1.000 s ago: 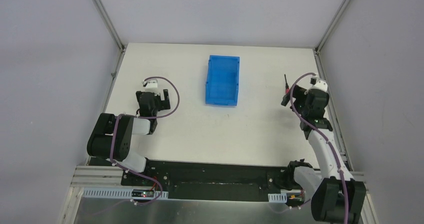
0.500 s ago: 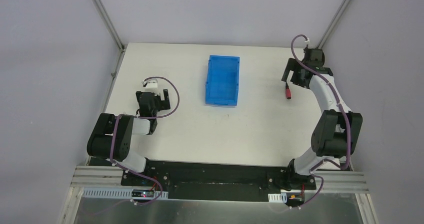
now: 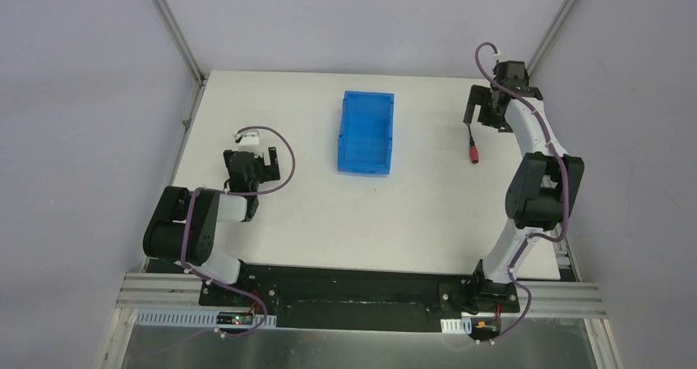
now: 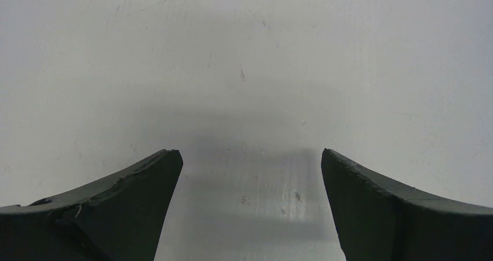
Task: Put the screwdriver in the bin
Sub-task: Pick up the screwdriver from the center of the board.
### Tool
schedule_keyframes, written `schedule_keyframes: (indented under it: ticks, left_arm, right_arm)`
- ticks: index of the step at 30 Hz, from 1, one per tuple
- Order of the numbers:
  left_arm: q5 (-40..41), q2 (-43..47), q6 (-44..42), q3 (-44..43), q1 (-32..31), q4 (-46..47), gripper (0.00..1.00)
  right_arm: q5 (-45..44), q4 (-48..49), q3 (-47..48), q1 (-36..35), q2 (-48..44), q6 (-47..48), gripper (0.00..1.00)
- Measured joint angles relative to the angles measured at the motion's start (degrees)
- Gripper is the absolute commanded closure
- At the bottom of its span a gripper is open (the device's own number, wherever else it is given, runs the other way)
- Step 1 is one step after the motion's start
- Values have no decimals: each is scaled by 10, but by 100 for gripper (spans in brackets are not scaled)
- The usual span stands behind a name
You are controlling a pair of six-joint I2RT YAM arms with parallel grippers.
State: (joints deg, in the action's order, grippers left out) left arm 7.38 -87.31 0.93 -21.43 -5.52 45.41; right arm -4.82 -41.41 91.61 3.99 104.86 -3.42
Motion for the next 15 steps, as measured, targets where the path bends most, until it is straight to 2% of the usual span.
schedule_keyframes:
  ticks: [15]
  left_arm:
    - [0,0,0,0,0,0,1]
  right_arm:
    - [3,-24,20,4,90,36,2]
